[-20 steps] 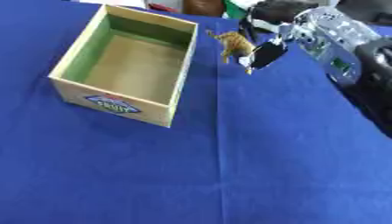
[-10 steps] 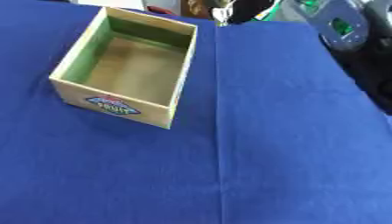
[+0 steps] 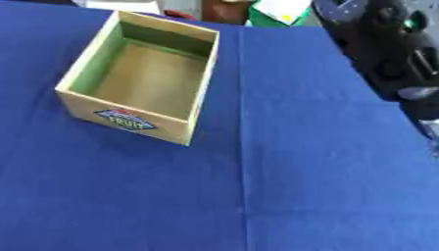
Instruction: Pick up objects on the table and place them in the box.
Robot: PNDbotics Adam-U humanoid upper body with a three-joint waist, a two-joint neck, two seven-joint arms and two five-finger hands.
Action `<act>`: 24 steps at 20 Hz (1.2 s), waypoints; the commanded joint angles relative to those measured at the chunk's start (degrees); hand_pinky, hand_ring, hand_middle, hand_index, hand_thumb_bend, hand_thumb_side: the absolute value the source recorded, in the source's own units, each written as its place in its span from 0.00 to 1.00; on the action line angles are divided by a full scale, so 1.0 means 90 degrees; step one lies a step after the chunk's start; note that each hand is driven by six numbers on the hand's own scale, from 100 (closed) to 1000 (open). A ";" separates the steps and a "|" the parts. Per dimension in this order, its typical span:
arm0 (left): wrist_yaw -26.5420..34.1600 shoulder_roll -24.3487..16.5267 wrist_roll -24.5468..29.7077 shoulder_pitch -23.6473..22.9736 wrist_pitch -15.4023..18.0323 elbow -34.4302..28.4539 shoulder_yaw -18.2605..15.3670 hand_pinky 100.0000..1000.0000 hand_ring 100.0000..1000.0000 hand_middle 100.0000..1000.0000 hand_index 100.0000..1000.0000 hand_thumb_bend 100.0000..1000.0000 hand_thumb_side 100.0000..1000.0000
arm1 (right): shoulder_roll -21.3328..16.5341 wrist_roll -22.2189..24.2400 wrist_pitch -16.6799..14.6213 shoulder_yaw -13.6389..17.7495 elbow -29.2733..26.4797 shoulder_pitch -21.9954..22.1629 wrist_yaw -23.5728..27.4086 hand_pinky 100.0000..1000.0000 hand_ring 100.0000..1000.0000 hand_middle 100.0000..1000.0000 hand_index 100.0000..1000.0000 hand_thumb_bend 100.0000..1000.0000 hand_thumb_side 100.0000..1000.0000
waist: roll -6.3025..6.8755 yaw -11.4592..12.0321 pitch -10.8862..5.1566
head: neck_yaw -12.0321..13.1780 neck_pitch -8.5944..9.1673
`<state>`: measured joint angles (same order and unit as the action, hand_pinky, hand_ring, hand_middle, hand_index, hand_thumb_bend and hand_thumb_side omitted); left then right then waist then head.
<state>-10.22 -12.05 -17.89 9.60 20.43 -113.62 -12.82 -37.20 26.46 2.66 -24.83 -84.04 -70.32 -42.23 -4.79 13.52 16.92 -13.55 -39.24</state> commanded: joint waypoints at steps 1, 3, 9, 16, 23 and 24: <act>0.0035 -0.0057 0.0052 0.0041 0.0013 -0.0108 0.0031 0.51 0.48 0.47 0.72 0.00 0.60 | 0.0293 -0.0006 -0.0087 -0.0046 0.0355 -0.0234 -0.0114 0.71 0.60 0.35 0.46 0.00 0.33 | 0.0066 0.0027 -0.0149 | -0.0071 -0.0012; 0.0050 -0.0044 0.0071 0.0046 0.0013 -0.0108 0.0039 0.51 0.48 0.47 0.72 0.00 0.60 | 0.0552 0.0006 -0.0137 -0.0111 0.0592 -0.0223 -0.0139 0.72 0.60 0.35 0.46 0.00 0.33 | 0.0066 0.0042 -0.0140 | -0.0109 -0.0021; 0.0081 -0.0007 0.0109 0.0090 0.0003 -0.0108 0.0050 0.51 0.48 0.47 0.72 0.00 0.60 | 0.1182 0.0015 -0.0382 -0.0280 0.1366 -0.0029 -0.0453 0.72 0.61 0.35 0.47 0.00 0.33 | 0.0056 0.0105 -0.0098 | -0.0218 0.0029; 0.0085 0.0009 0.0137 0.0110 -0.0004 -0.0108 0.0056 0.52 0.48 0.47 0.72 0.00 0.61 | 0.1412 0.0048 -0.0675 -0.0421 0.1739 0.0086 -0.0546 0.72 0.61 0.35 0.47 0.00 0.34 | 0.0043 0.0144 -0.0071 | -0.0223 0.0023; 0.0085 0.0016 0.0157 0.0111 -0.0014 -0.0108 0.0057 0.52 0.48 0.47 0.72 0.00 0.61 | 0.1548 0.0157 -0.0727 -0.0410 0.1960 0.0101 -0.0512 0.73 0.63 0.37 0.50 0.00 0.37 | 0.0030 0.0166 -0.0070 | -0.0223 0.0007; 0.0086 0.0016 0.0159 0.0112 -0.0016 -0.0108 0.0057 0.52 0.48 0.47 0.72 0.00 0.61 | 0.1569 0.0195 -0.0732 -0.0406 0.2003 0.0104 -0.0517 0.73 0.66 0.40 0.53 0.00 0.40 | 0.0029 0.0168 -0.0072 | -0.0226 0.0006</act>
<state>-9.67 -11.55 -16.63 10.12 20.21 -113.62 -12.43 -22.68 27.94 -3.84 -29.00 -65.96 -68.37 -46.79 -4.93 14.95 17.30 -15.34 -39.24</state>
